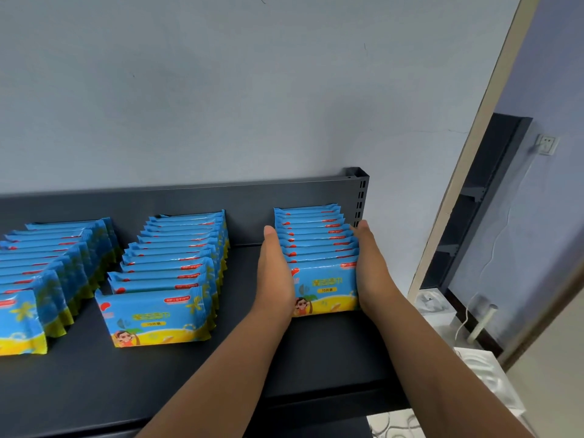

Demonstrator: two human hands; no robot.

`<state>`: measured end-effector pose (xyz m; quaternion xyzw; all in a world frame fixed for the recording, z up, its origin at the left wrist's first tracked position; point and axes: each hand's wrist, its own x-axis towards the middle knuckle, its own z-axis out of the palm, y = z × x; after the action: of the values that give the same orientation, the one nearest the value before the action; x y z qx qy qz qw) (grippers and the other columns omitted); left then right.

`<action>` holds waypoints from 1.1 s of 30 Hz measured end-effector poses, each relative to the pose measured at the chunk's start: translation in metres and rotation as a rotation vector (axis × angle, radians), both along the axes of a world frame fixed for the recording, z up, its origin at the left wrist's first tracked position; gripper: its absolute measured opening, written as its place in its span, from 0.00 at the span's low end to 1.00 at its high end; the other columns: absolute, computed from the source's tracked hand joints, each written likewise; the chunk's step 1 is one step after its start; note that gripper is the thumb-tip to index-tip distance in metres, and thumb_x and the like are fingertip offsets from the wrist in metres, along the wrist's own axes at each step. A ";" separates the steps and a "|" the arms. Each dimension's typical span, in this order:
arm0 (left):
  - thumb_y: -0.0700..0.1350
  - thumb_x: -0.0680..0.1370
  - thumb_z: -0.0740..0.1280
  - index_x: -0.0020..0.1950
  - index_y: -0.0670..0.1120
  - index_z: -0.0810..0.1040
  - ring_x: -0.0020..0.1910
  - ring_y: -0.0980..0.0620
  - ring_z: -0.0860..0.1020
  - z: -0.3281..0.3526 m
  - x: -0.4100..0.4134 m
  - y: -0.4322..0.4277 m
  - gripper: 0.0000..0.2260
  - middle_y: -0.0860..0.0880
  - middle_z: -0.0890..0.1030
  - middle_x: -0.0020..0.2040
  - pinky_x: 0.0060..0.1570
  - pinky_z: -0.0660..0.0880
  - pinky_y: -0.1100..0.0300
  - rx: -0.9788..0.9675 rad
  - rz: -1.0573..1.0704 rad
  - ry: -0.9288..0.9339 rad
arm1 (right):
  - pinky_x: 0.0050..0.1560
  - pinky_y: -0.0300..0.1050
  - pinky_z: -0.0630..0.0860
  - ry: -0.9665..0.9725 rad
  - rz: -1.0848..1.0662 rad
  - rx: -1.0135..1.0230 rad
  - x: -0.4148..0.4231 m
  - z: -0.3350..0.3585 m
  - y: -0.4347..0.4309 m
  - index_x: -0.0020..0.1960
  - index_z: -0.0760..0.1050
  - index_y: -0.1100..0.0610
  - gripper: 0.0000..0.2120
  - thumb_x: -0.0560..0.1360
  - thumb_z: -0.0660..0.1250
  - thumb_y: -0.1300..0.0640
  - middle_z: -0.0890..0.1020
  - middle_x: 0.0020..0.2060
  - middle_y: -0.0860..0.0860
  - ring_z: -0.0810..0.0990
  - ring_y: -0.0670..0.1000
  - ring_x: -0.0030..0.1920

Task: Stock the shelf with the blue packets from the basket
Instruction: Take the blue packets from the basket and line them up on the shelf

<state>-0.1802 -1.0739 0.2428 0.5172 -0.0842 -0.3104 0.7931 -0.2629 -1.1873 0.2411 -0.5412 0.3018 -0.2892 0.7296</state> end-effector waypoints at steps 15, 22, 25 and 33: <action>0.65 0.84 0.52 0.69 0.48 0.78 0.57 0.45 0.85 -0.010 0.012 -0.007 0.28 0.45 0.86 0.59 0.62 0.79 0.45 -0.016 -0.040 -0.083 | 0.34 0.38 0.81 -0.003 0.007 -0.036 0.001 0.000 0.003 0.49 0.81 0.51 0.26 0.85 0.49 0.38 0.88 0.38 0.49 0.88 0.48 0.38; 0.55 0.87 0.51 0.55 0.52 0.81 0.50 0.52 0.86 -0.001 0.000 0.004 0.19 0.50 0.88 0.50 0.44 0.81 0.61 -0.020 0.055 -0.175 | 0.45 0.43 0.81 -0.044 -0.096 -0.116 -0.002 -0.001 0.008 0.48 0.81 0.47 0.23 0.86 0.50 0.41 0.88 0.42 0.48 0.88 0.48 0.43; 0.52 0.88 0.53 0.51 0.51 0.79 0.44 0.60 0.85 0.005 -0.007 0.011 0.16 0.56 0.87 0.43 0.42 0.79 0.66 -0.016 0.133 -0.302 | 0.47 0.39 0.79 -0.002 -0.179 -0.225 -0.009 0.004 0.014 0.46 0.78 0.45 0.20 0.86 0.50 0.44 0.86 0.41 0.45 0.86 0.41 0.43; 0.59 0.85 0.52 0.77 0.43 0.71 0.81 0.45 0.61 0.019 0.005 0.042 0.28 0.44 0.71 0.77 0.79 0.59 0.46 0.667 0.399 -1.511 | 0.72 0.42 0.67 0.276 -0.361 -1.119 -0.033 0.013 0.036 0.75 0.70 0.51 0.25 0.85 0.49 0.42 0.75 0.71 0.45 0.69 0.44 0.73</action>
<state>-0.1749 -1.0315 0.2618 0.7976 -0.4025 0.2553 0.3697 -0.2956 -1.1516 0.2536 -0.8157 0.2828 -0.4504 0.2278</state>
